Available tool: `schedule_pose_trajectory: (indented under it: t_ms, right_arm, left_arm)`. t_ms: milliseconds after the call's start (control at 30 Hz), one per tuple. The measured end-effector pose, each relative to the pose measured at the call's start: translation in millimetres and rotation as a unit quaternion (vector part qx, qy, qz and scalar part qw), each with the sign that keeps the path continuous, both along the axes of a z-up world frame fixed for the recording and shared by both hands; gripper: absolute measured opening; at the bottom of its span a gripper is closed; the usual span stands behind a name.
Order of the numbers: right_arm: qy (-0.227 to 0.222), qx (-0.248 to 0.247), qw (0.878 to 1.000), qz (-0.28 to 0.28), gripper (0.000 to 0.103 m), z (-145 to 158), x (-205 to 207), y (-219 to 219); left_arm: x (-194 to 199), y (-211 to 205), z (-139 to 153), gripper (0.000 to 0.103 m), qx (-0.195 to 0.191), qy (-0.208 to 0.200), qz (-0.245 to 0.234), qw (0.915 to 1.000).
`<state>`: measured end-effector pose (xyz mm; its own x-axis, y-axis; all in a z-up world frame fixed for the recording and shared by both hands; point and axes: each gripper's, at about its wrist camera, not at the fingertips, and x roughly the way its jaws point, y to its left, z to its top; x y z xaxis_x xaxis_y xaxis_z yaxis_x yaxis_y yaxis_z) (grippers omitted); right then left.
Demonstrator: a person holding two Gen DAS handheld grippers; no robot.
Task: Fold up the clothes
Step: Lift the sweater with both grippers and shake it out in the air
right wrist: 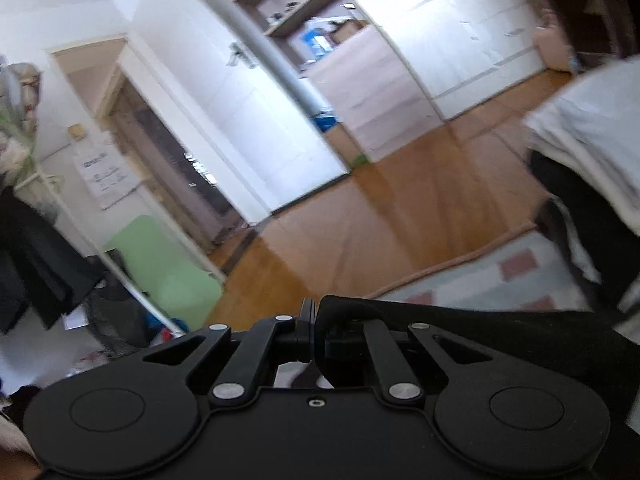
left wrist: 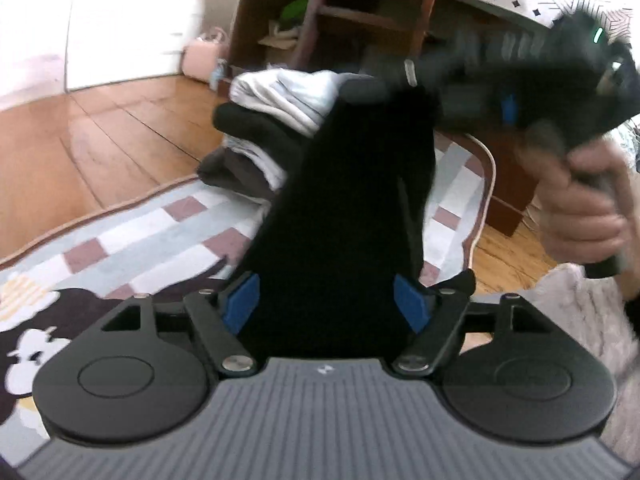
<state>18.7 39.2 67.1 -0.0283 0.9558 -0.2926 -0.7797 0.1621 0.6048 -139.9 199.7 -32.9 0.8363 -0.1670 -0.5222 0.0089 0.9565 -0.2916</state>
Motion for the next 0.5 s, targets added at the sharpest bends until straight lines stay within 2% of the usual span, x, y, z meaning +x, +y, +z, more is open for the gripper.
schedule_pose_trajectory:
  t_ms: [67,133,200,233,300,367,433,467,500]
  right_arm:
    - [-0.005,0.013,1.000,0.023,0.007,20.4,-10.8,14.5]
    - [-0.008,0.028,0.999,0.044,0.007,39.2,-19.9,25.8]
    - [-0.013,0.037,0.998,0.057,0.007,54.4,-24.5,34.8]
    - [-0.029,0.039,0.997,0.054,0.007,60.0,-24.9,37.9]
    - [-0.065,0.041,0.996,0.038,0.008,67.1,-22.4,40.9]
    - [-0.110,0.039,0.993,0.015,0.015,65.5,-11.9,41.7]
    - [-0.147,0.030,0.988,-0.022,0.060,51.5,1.5,40.3]
    - [-0.156,0.022,0.986,-0.044,0.065,40.5,9.3,39.2]
    - [-0.148,0.000,0.987,-0.069,0.065,25.7,19.2,40.0]
  left_arm:
    - [10.9,1.3,-0.6,0.091,-0.022,-0.006,0.006,0.9997]
    - [15.2,5.0,2.8,0.090,-0.032,-0.020,0.019,0.9991]
    - [8.7,20.0,17.9,0.041,-0.012,-0.040,0.043,0.9982]
    - [4.8,28.3,26.2,0.006,0.000,-0.050,0.056,0.9972]
    - [-3.1,44.7,42.9,0.006,0.023,-0.071,0.081,0.9939]
    - [-20.7,75.4,65.6,0.006,0.063,-0.093,0.139,0.9839]
    - [-37.0,115.8,76.3,0.006,0.064,-0.089,0.213,0.9709]
    - [-42.8,134.4,74.4,0.007,0.054,-0.078,0.248,0.9640]
    - [-45.8,155.6,63.6,0.007,0.040,-0.051,0.281,0.9575]
